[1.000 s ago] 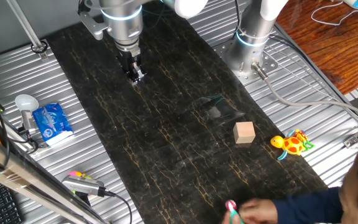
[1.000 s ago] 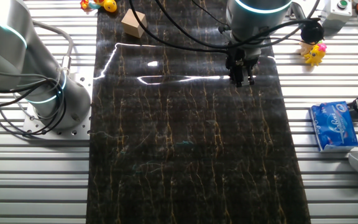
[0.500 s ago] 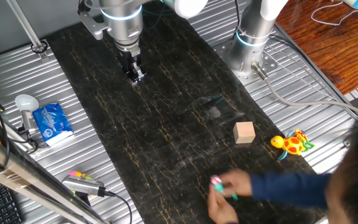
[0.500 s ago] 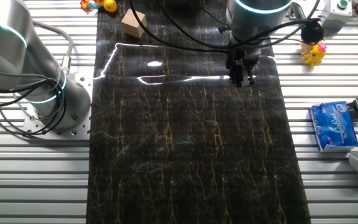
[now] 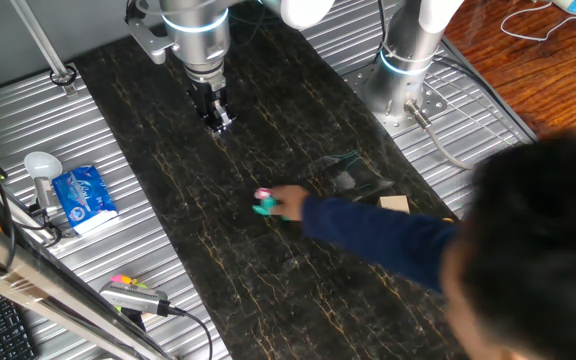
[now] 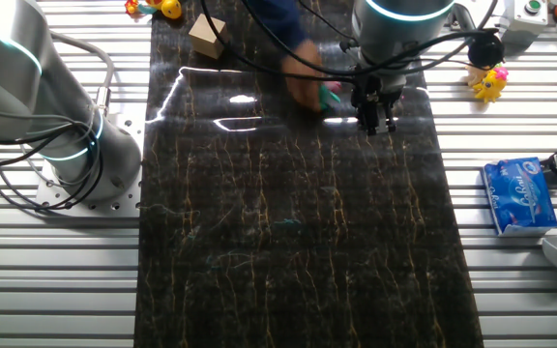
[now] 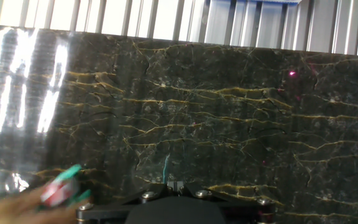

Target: Grasp the moving object

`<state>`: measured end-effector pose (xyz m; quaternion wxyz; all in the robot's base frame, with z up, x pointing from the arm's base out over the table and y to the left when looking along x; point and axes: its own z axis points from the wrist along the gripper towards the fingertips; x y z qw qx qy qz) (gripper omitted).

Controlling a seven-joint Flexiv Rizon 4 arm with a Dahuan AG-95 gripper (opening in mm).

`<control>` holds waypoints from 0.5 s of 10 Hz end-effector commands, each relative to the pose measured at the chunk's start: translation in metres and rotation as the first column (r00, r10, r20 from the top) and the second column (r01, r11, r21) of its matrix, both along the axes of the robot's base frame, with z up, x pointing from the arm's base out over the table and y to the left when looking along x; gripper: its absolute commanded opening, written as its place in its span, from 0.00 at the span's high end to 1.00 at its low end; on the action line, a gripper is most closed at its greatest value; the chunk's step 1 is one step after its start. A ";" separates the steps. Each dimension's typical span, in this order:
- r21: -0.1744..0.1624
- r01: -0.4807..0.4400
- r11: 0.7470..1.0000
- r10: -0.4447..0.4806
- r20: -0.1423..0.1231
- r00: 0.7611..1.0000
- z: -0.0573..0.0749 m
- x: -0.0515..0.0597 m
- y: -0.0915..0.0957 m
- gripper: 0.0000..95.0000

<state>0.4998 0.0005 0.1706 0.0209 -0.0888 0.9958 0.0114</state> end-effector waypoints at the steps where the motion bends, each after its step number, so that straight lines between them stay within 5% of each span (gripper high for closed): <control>1: -0.002 0.012 1.000 -0.012 0.001 1.000 0.000 0.000 0.000 1.00; 5: -0.003 0.001 1.000 -0.001 -0.005 1.000 0.000 0.000 0.000 1.00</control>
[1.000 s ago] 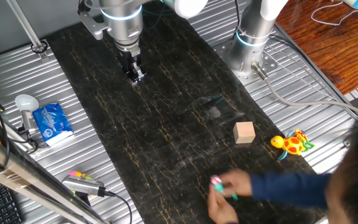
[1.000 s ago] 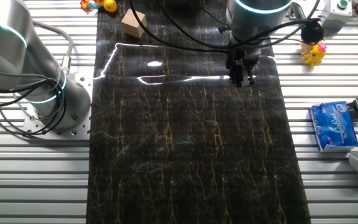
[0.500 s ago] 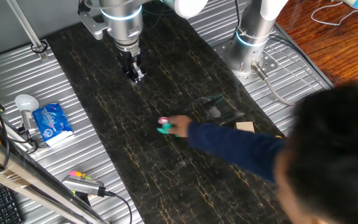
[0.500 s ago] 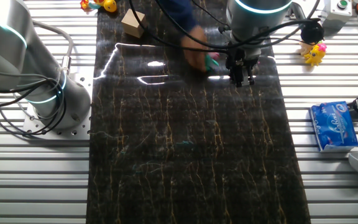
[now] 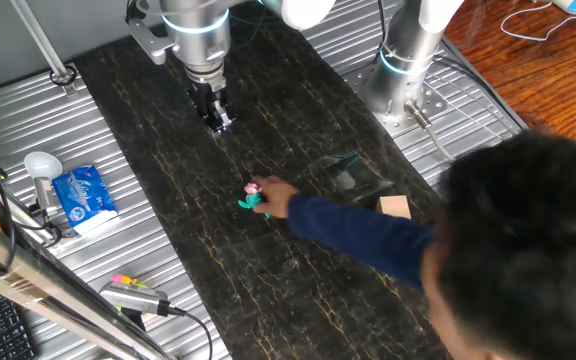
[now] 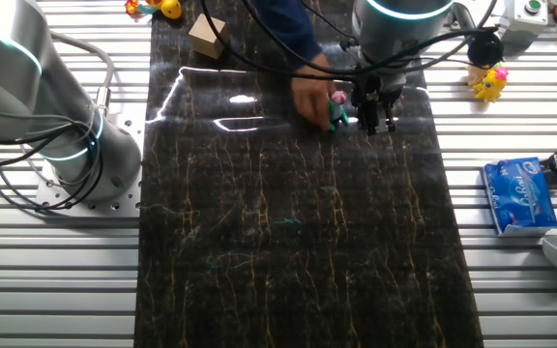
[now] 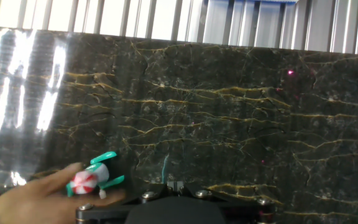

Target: Grasp the moving object

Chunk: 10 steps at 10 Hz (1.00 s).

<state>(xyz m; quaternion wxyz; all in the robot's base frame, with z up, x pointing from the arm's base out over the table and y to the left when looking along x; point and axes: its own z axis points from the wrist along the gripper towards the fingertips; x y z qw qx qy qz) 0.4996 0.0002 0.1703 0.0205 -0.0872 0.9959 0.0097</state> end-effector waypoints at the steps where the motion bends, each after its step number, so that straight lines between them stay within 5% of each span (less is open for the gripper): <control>1: 0.000 -0.007 1.000 0.007 -0.003 1.000 0.000 0.000 0.000 1.00; 10: -0.001 -0.016 1.000 0.016 -0.018 1.000 0.000 0.000 0.000 1.00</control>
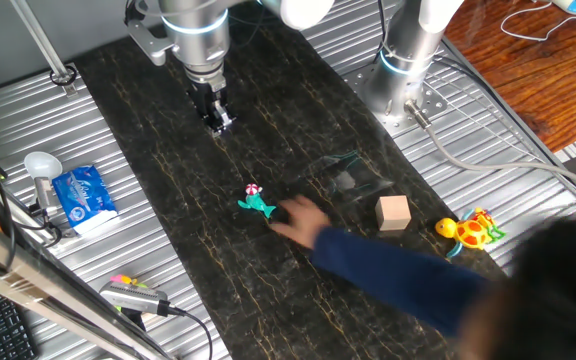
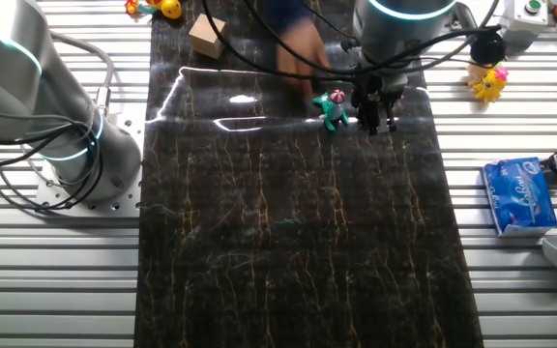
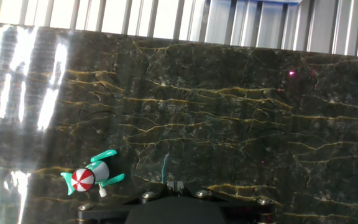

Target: Grasp the moving object

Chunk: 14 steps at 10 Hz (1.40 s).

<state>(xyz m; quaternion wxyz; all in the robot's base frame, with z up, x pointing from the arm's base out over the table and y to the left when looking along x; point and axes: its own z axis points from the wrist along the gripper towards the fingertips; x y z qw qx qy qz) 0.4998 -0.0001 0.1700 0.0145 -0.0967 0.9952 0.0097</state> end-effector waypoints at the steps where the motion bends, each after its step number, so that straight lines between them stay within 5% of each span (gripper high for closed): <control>1: 0.001 0.001 1.000 -0.001 -0.016 1.000 0.000 0.000 0.000 1.00; 10: 0.003 -0.021 1.000 0.021 -0.032 0.999 0.000 0.000 0.000 1.00; 14: 0.024 -0.022 0.999 0.023 -0.066 0.998 0.000 0.000 0.000 1.00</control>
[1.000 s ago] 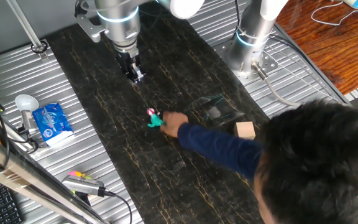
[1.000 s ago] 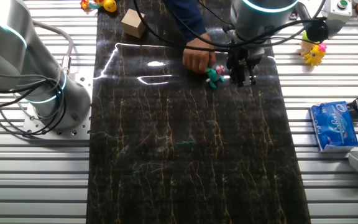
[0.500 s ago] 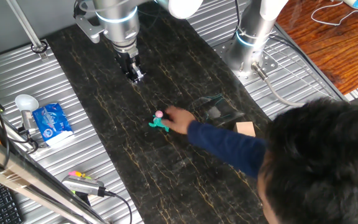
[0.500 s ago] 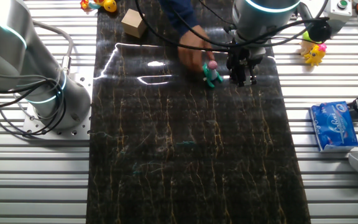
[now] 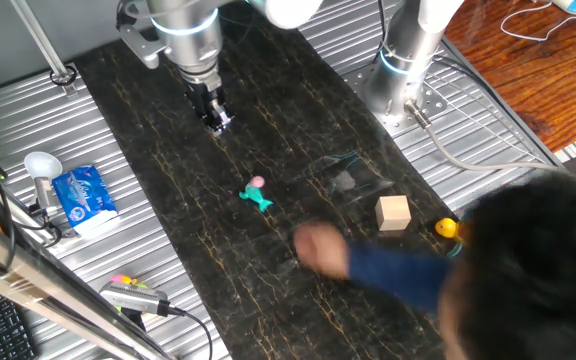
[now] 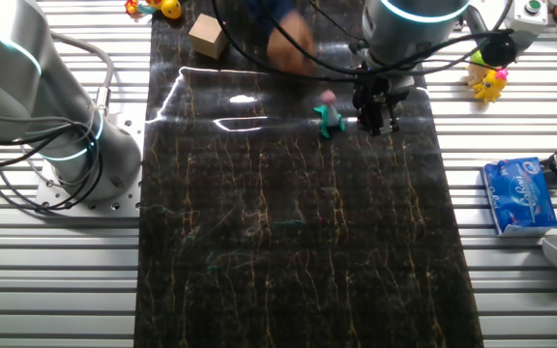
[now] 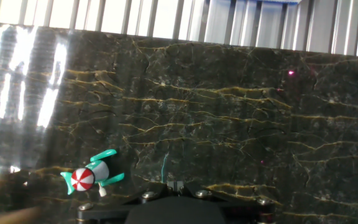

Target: Grasp the moving object

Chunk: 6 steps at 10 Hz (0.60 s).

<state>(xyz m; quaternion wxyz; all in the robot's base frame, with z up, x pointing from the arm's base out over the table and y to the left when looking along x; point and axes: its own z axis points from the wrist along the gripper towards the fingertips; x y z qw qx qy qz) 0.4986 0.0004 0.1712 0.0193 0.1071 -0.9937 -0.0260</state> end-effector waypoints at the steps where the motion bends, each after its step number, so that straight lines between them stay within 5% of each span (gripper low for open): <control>1: 0.009 -0.019 1.000 0.019 0.019 1.000 -0.001 0.001 0.000 1.00; 3: 0.044 -0.056 0.997 0.054 0.042 0.998 -0.001 0.002 0.000 1.00; 5: 0.121 -0.083 0.989 0.082 0.006 0.997 -0.002 0.004 0.000 0.60; 6: 0.119 -0.084 0.989 0.086 -0.008 0.996 -0.006 0.005 0.000 0.60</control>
